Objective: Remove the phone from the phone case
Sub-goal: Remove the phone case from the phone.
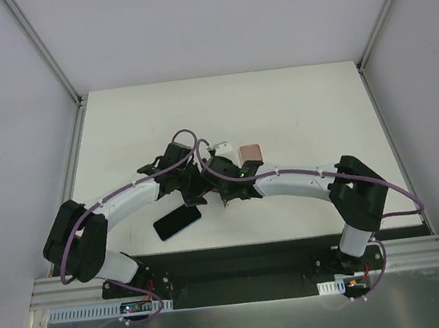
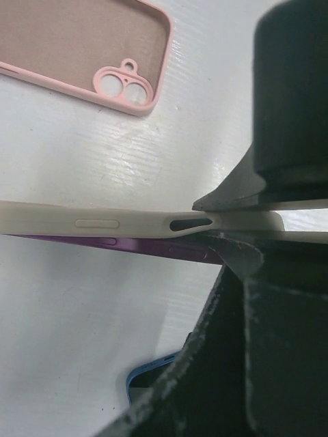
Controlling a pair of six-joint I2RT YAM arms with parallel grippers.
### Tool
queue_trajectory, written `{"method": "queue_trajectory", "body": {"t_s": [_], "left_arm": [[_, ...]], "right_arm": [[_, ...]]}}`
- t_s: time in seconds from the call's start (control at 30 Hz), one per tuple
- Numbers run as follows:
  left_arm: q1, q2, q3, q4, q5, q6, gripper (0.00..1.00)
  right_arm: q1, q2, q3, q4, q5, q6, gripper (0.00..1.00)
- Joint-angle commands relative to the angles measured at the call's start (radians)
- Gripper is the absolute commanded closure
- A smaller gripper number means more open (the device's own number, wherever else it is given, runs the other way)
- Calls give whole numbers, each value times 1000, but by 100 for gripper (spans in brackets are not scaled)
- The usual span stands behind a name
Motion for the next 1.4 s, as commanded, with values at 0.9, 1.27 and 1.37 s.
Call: {"method": "queue_trajectory", "body": {"t_s": [0.9,1.27,1.37], "left_arm": [[17,-25,-127,66,-34,20,32],[22,61,-15,1,-81,26,35],[20,75,-12,-6,-113,8,36]], "right_arm": [[34,-95,12,32,-161,117,99],[40,-115,-9,88,-176,98,99],[48,-110,4,86,-177,87,99]]}}
